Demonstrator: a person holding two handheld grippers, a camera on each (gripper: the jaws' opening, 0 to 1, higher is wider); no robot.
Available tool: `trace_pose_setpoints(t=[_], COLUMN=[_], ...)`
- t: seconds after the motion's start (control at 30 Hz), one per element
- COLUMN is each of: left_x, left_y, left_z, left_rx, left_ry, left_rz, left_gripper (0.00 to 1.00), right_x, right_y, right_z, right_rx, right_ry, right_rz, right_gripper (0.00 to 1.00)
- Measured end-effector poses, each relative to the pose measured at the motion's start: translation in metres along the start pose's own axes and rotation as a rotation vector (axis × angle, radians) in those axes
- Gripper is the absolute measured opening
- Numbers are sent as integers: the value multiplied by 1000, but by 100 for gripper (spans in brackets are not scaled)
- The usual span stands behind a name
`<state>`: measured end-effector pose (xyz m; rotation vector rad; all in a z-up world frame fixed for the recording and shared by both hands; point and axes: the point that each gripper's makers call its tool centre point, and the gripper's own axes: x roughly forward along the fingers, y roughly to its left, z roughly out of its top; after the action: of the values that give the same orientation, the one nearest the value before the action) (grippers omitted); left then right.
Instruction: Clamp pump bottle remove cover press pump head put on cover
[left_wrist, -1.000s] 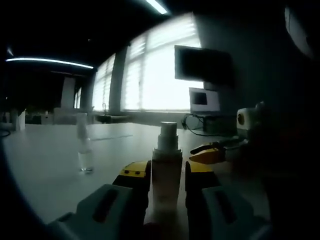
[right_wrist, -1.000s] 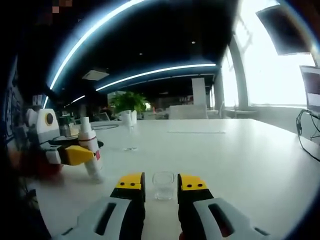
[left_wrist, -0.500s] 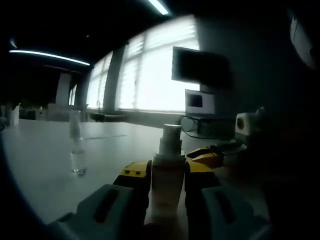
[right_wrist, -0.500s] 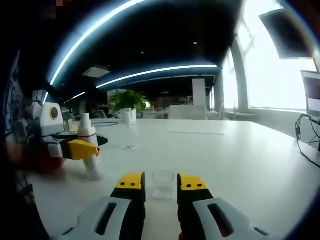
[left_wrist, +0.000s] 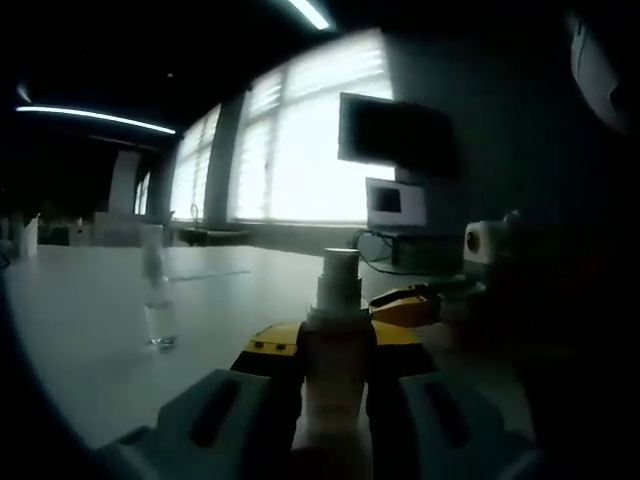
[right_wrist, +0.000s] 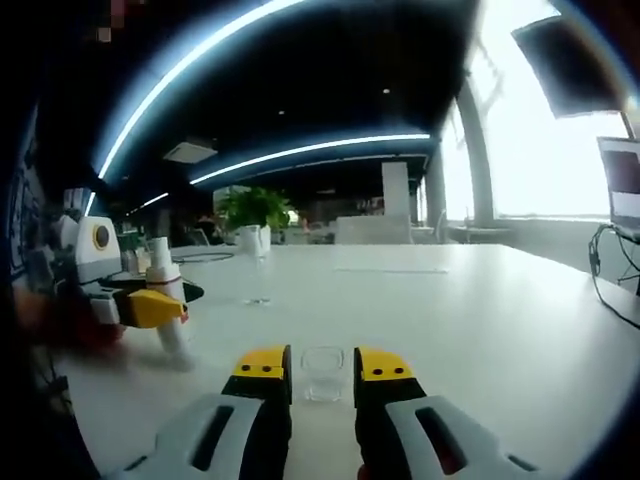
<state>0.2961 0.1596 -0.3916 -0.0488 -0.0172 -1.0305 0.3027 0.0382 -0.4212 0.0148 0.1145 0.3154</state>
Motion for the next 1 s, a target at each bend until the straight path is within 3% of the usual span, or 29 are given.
trace_pose_setpoints(t=[0.17,0.47,1.0], left_x=[-13,-21,-23], left_y=[2,-10,-7], left_z=[1,1,2], left_rx=[-21,13,31], left_ry=[-5,-2,-32], left_rz=[-5,-36,-23], left_gripper=[14,14,14], right_x=[0,-1,-7], right_y=[5,4,17], right_z=[0,1,8], right_rx=[-59,-46,-29], right_ry=[-2,-6,-39], right_rz=[4,5,59], right_gripper=[20,20,20])
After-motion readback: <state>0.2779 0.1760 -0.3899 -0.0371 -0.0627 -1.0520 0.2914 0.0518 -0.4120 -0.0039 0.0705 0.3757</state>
